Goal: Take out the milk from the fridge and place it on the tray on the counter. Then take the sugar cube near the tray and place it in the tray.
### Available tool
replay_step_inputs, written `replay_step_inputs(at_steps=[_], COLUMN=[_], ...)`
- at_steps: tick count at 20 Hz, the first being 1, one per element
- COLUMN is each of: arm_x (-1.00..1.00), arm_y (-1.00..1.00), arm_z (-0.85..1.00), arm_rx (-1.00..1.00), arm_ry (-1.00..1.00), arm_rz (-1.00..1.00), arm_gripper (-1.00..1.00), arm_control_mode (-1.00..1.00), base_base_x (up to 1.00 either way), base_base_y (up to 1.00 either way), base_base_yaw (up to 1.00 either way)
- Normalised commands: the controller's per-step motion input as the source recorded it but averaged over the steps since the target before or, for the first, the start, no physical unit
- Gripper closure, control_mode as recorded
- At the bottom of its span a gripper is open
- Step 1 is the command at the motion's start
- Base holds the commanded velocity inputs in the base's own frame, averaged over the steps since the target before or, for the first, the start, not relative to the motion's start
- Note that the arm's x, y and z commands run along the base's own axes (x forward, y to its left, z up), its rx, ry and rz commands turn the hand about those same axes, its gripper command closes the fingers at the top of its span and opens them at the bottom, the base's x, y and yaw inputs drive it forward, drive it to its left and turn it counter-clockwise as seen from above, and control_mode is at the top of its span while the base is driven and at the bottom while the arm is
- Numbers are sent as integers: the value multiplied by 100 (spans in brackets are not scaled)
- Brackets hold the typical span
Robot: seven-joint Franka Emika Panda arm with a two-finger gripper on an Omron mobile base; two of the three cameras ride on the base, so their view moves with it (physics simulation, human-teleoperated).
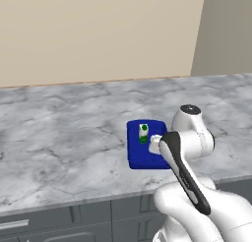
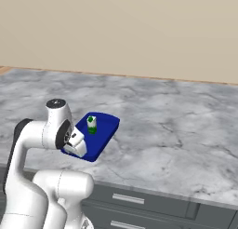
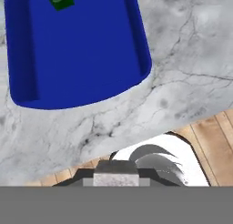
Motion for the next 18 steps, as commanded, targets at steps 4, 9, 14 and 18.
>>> replay_step_inputs(at_steps=[4,9,14,18], arm_x=[38,53,94,87], arm_y=[-9,0,0,0], arm_z=[0,0,-4,-15], arm_rx=[0,0,-3,-8], arm_ry=[-15,-13,17,20], arm_rz=[11,18,11,7], arm_gripper=[100,100,100,100], arm_control_mode=[-100,-100,-100,-100], base_base_x=[0,0,0,0], base_base_y=[0,0,0,0], base_base_yaw=[0,0,0,0])
